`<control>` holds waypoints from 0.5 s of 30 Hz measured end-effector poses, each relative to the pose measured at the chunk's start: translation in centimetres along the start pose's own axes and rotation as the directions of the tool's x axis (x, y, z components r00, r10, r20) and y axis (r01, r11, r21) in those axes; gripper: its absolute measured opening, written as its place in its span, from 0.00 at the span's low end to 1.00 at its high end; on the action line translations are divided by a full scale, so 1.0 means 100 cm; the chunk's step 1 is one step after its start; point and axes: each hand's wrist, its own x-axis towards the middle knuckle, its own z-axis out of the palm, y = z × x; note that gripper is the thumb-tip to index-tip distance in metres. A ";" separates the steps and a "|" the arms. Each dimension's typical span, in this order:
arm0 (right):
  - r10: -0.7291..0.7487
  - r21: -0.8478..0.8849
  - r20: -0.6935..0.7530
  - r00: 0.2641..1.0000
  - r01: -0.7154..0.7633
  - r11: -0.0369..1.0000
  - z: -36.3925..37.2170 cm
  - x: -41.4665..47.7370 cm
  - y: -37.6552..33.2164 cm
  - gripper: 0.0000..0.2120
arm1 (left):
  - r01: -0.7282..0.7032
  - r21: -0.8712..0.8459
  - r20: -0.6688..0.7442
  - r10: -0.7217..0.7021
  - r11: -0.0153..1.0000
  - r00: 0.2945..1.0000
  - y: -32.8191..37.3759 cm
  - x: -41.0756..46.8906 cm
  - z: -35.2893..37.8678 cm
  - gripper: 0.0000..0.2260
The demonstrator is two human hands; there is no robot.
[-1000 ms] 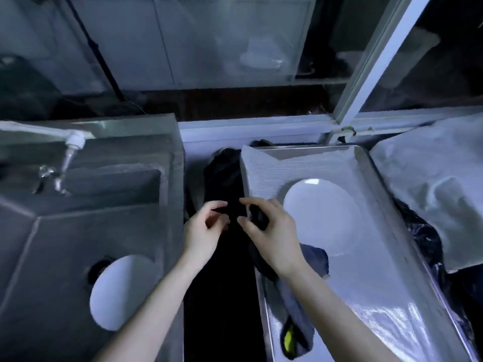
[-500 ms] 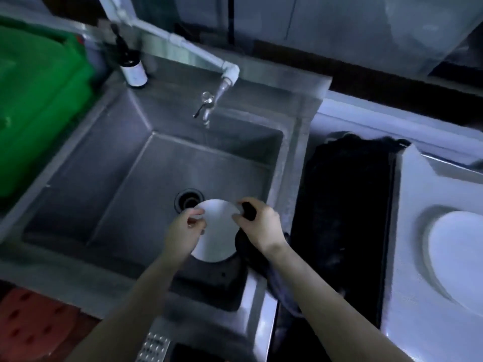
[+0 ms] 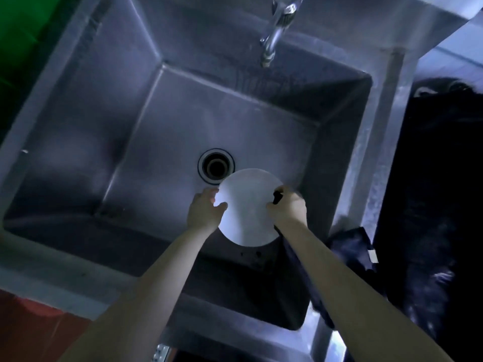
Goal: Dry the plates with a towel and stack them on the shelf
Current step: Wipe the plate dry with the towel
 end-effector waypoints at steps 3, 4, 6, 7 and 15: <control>0.105 0.071 -0.032 0.994 -0.103 0.992 0.008 0.018 0.005 0.22 | -0.019 0.066 0.039 0.016 0.998 0.999 -0.007 0.012 0.005 0.21; 0.145 0.069 -0.042 0.988 -0.142 0.987 0.011 0.022 0.007 0.22 | -0.023 0.084 0.060 0.018 0.996 0.998 -0.008 0.017 0.007 0.22; 0.226 0.004 -0.026 0.974 -0.226 0.974 0.016 0.025 0.013 0.25 | -0.017 0.101 0.090 0.008 0.995 0.996 -0.010 0.022 0.011 0.23; 0.255 -0.030 -0.004 0.967 -0.255 0.966 0.018 0.025 0.017 0.26 | -0.012 0.101 0.095 0.003 0.995 0.995 -0.012 0.023 0.012 0.23; 0.307 -0.151 -0.007 0.952 -0.304 0.941 0.023 0.023 0.026 0.26 | -0.012 0.145 0.028 0.008 0.989 1.000 -0.012 0.029 0.015 0.16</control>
